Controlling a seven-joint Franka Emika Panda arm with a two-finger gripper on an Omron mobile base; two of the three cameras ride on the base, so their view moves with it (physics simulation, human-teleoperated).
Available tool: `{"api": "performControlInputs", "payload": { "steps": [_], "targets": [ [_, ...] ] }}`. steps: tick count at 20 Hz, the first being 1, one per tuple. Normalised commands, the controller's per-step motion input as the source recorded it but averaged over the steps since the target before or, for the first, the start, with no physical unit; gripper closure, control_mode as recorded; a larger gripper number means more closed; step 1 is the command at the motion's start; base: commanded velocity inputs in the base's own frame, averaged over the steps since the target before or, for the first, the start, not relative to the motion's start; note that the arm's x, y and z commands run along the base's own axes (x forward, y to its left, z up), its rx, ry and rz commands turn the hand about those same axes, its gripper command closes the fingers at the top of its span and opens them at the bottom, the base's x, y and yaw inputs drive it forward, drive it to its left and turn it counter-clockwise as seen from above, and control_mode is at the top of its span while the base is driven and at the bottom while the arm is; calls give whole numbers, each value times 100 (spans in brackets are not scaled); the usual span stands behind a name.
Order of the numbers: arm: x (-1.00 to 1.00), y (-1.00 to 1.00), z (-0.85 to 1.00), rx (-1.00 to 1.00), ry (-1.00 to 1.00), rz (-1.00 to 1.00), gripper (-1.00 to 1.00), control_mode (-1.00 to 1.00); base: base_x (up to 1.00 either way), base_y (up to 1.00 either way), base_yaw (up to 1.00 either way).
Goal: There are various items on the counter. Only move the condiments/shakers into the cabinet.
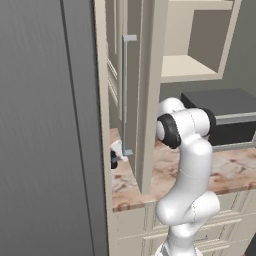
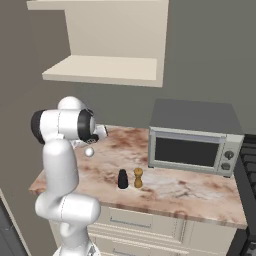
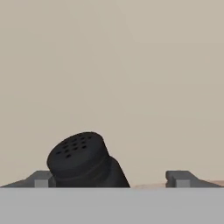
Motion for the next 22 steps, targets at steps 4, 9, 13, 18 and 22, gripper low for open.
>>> {"api": "performControlInputs", "payload": {
  "steps": [4, 9, 13, 18, 22],
  "targets": [
    [0, 20, -3, 0, 0, 0, 100, -100, 0, 0, 0],
    [-15, -7, 32, 0, -4, -8, 100, -100, 0, 0, 0],
    [-32, -27, 95, 0, -12, -24, 100, -100, 0, 0, 0],
    [-37, -34, 100, 0, -6, -29, 100, -100, 0, 0, 0],
    [-57, -31, 100, 0, -2, -29, 100, -100, 0, 0, 0]
  ]
}}
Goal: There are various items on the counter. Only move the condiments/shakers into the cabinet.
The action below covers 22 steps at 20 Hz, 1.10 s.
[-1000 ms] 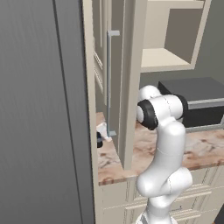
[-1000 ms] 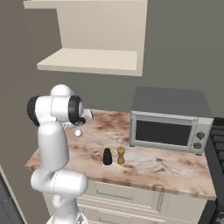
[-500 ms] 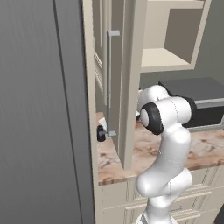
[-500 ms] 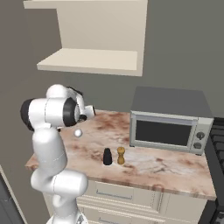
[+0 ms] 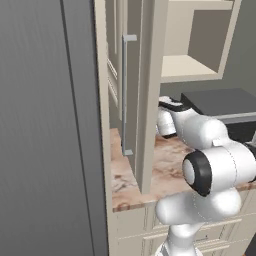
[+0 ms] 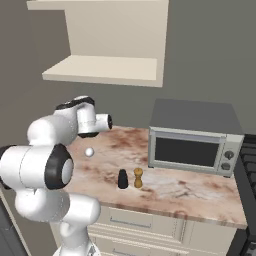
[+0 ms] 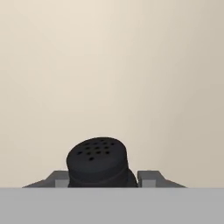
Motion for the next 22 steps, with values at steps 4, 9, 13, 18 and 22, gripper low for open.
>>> {"api": "performControlInputs", "payload": {
  "steps": [4, 9, 13, 18, 22],
  "targets": [
    [-66, -25, 100, 0, -2, -22, 100, -100, 0, 0, 0],
    [-58, -32, 100, 0, -7, -14, 100, -100, 0, 0, 0],
    [-39, -45, 100, -1, -5, -12, 100, -100, 0, 0, 0],
    [-26, -40, 100, 0, -1, -4, 100, -100, 0, 0, 0],
    [-9, -31, 99, 0, -2, 0, 100, -100, 0, 0, 0]
  ]
}}
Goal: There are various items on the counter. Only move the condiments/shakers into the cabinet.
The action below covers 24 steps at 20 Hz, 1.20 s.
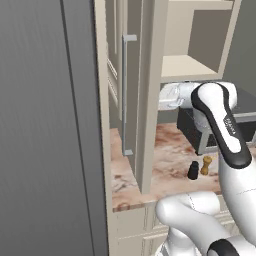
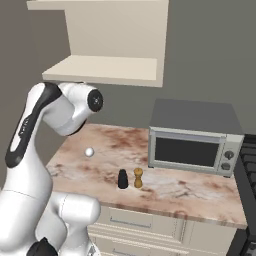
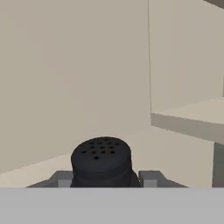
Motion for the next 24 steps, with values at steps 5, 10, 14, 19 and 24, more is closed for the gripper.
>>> {"api": "performControlInputs", "payload": {
  "steps": [5, 10, 14, 19, 24],
  "targets": [
    [0, -24, 86, 0, -8, 0, 100, -100, 0, 0, 0],
    [35, -5, 47, 2, -5, 1, 100, -100, 0, 0, 0],
    [57, 1, 10, 0, 0, 3, 100, -100, 0, 0, 0],
    [67, 8, 0, 0, 0, 2, 100, -100, 0, 0, 0],
    [65, 33, 0, 0, 3, 0, 100, -100, 0, 0, 0]
  ]
}}
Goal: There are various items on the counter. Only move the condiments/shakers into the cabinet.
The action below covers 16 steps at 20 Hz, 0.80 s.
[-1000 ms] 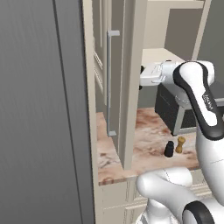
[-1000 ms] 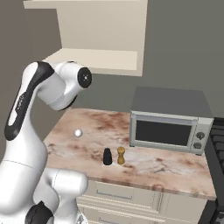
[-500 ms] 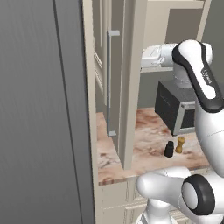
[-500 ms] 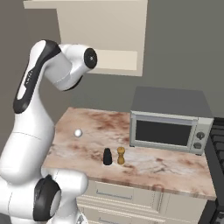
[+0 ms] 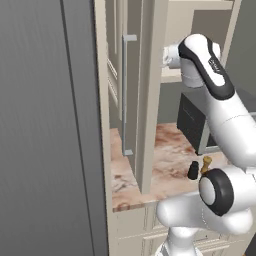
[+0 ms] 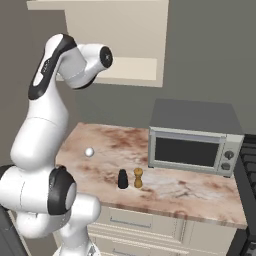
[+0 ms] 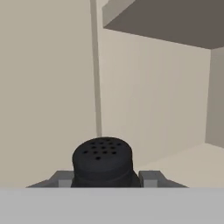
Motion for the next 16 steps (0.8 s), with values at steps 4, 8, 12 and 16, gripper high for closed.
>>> {"api": "performControlInputs", "payload": {
  "steps": [4, 8, 12, 16],
  "targets": [
    [71, 45, 0, 0, 6, 0, 100, -100, 0, 0, 0],
    [72, 38, 0, 0, 10, 0, 100, -100, 0, 0, 0],
    [83, 16, -6, 0, 7, 0, 100, -100, 0, 0, 0],
    [78, 8, -11, 0, 3, 0, 100, -100, 0, 0, 0]
  ]
}}
